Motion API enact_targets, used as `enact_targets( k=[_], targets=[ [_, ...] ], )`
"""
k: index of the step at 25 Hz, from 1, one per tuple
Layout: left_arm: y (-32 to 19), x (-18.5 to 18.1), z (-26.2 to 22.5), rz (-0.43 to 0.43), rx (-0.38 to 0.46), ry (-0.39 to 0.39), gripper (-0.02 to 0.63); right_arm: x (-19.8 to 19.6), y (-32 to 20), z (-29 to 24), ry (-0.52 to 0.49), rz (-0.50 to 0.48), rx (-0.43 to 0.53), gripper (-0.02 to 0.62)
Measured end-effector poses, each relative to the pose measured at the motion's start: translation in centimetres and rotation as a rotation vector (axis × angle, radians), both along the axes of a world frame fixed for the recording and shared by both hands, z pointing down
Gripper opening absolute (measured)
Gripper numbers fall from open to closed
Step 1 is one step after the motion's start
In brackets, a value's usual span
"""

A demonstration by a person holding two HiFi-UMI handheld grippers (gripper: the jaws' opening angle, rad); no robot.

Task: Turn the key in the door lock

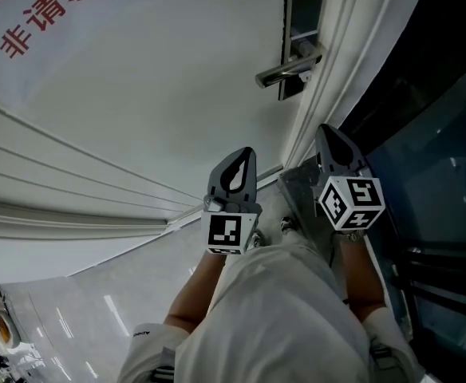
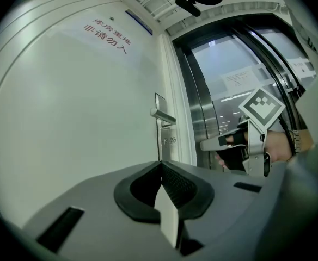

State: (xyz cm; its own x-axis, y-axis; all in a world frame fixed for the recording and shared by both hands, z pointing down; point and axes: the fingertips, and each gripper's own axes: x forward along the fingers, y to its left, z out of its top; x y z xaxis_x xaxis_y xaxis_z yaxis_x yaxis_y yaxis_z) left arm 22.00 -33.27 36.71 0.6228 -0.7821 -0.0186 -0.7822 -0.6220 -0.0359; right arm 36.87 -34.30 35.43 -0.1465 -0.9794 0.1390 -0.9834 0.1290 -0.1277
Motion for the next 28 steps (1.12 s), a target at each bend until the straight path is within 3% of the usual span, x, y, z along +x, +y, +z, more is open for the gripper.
enact_targets(
  k=[9, 14, 28],
  targets=[
    [-2.3, 1.7, -1.6, -0.073, 0.019, -0.002, 0.009, 0.6, -5.2, -1.6, 0.039, -0.085, 0.004, 0.006],
    [-2.4, 2.6, -1.1, -0.090, 0.011, -0.021, 0.008, 0.4, -7.5, -2.1, 0.059, -0.121, 0.012, 0.071],
    [-2.5, 1.9, -0.5, -0.169, -0.003, -0.049, 0.008, 0.5, -10.3, -2.7, 0.101, -0.120, 0.034, 0.046]
  ],
)
